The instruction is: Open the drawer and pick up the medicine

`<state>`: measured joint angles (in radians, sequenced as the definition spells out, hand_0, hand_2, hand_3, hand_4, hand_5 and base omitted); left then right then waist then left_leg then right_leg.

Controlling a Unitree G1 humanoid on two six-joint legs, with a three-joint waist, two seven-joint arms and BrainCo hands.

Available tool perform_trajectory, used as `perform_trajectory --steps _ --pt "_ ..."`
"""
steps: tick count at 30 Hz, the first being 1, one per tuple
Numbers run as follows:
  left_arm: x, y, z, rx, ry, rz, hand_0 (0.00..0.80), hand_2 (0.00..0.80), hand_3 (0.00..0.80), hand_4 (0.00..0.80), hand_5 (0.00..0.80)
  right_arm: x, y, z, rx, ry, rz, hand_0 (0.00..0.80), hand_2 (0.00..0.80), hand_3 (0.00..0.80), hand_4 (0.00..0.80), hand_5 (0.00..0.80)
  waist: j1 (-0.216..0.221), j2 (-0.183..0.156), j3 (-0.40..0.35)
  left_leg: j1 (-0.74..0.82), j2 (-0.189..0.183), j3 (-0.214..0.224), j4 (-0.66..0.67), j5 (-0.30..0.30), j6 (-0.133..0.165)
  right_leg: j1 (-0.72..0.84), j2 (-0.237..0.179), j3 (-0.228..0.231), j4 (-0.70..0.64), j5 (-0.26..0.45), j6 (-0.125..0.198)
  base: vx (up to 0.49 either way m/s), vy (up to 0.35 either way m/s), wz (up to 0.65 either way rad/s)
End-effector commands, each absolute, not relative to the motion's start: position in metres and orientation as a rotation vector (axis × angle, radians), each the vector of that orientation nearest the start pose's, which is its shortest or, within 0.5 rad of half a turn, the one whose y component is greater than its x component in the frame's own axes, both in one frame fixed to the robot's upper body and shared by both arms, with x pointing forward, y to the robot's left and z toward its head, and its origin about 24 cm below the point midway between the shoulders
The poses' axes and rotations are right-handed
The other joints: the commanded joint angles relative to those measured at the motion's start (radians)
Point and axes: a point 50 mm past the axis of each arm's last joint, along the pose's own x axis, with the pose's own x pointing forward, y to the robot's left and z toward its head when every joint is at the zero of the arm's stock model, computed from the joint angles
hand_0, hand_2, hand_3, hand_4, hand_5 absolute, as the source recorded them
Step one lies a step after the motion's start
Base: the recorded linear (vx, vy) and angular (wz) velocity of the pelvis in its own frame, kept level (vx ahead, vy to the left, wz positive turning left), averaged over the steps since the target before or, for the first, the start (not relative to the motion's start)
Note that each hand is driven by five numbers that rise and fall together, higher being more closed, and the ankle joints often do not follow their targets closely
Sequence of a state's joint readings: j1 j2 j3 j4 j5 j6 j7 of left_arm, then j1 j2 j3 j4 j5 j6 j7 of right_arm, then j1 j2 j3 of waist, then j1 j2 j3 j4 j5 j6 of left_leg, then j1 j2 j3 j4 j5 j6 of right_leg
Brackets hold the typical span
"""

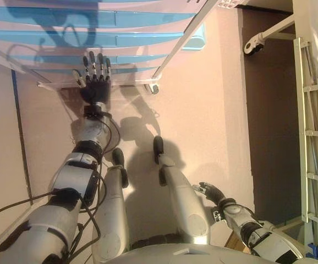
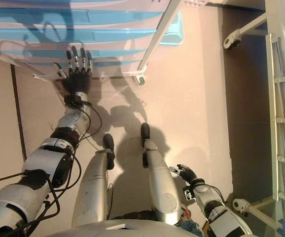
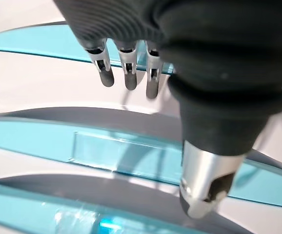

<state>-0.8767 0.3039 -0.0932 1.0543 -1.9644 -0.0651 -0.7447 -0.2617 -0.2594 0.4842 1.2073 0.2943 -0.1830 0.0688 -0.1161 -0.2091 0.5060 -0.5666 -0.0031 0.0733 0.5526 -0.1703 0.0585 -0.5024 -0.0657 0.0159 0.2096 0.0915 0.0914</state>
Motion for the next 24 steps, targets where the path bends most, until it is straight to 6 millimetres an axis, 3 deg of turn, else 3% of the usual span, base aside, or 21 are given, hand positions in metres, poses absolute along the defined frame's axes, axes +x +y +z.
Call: perform_trajectory --steps 1,12,17,24 --pt "0.388 0.189 0.147 -1.492 -0.603 -0.464 0.0 0.0 0.0 0.0 0.0 0.214 -0.168 -0.116 -0.254 0.754 0.287 0.0 0.0 0.0 0.0 0.0 0.021 0.002 0.01 0.029 -0.058 0.033 -0.108 0.016 0.011 0.036 0.079 -0.029 0.005 -0.025 -0.069 -0.022 -0.018 0.04" --pt "0.388 0.191 0.171 -1.339 -0.674 -0.523 0.0 0.0 0.0 0.0 0.0 0.214 -0.18 -0.114 -0.271 0.759 0.262 0.0 0.0 0.0 0.0 0.0 0.011 0.021 0.012 0.028 -0.052 0.04 -0.114 0.034 0.005 0.02 0.079 -0.036 0.025 -0.032 -0.084 -0.007 0.008 0.01" --pt "0.392 0.204 0.201 -1.258 -0.72 -0.479 0.0 0.0 0.0 0.0 0.0 0.208 -0.191 -0.116 -0.29 0.775 0.26 0.0 0.0 0.0 0.0 0.0 -0.004 0.03 0.006 0.025 -0.049 0.047 -0.105 0.035 0.005 0.008 0.079 -0.032 0.039 -0.034 -0.087 0.009 0.043 -0.03" --pt "0.399 0.222 0.257 -1.227 -0.734 -0.416 0.0 0.0 0.0 0.0 0.0 0.196 -0.199 -0.121 -0.311 0.795 0.277 0.0 0.0 0.0 0.0 0.0 -0.028 0.031 -0.007 0.012 -0.04 0.064 -0.083 0.03 0.01 -0.011 0.08 -0.028 0.052 -0.031 -0.089 0.012 0.02 -0.03"
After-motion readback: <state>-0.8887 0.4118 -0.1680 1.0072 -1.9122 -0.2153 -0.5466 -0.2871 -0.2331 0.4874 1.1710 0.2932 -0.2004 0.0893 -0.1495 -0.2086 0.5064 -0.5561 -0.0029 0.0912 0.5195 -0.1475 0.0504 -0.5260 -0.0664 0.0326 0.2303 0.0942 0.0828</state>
